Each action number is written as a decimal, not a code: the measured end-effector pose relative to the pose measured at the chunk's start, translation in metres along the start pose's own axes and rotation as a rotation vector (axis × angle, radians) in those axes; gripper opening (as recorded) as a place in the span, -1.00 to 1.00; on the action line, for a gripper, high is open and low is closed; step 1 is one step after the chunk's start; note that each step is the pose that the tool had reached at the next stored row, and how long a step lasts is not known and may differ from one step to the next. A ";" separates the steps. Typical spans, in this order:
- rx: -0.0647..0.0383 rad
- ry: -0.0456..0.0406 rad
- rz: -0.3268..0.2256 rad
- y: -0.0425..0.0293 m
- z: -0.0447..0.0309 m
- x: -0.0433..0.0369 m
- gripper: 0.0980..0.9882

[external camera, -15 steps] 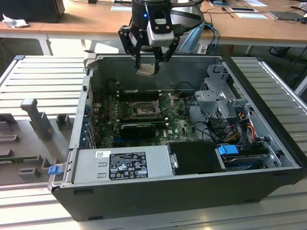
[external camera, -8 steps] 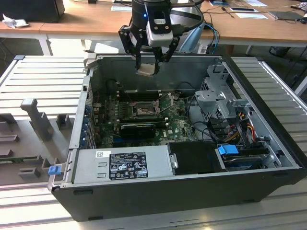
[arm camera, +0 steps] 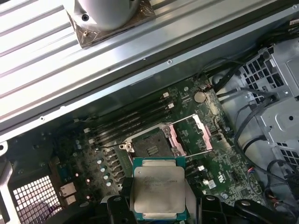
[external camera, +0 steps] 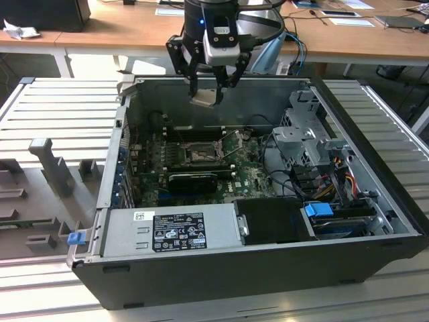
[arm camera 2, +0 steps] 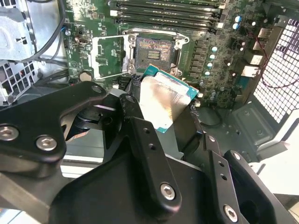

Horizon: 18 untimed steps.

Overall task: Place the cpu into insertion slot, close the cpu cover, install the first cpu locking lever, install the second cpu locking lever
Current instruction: 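Place the cpu into insertion slot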

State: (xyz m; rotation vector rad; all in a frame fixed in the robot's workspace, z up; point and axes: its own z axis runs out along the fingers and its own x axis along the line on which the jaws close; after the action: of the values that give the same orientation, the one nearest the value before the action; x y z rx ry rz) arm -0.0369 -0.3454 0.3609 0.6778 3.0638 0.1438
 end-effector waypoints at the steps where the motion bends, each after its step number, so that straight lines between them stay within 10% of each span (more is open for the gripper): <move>1: 0.000 -0.0008 0.009 0.0000 0.0001 0.0000 -0.04; 18: -0.002 -0.0098 0.109 -0.0004 0.0042 -0.0001 -0.04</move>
State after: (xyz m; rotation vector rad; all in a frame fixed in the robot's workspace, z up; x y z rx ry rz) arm -0.0369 -0.3454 0.3567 0.8434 3.0173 0.1433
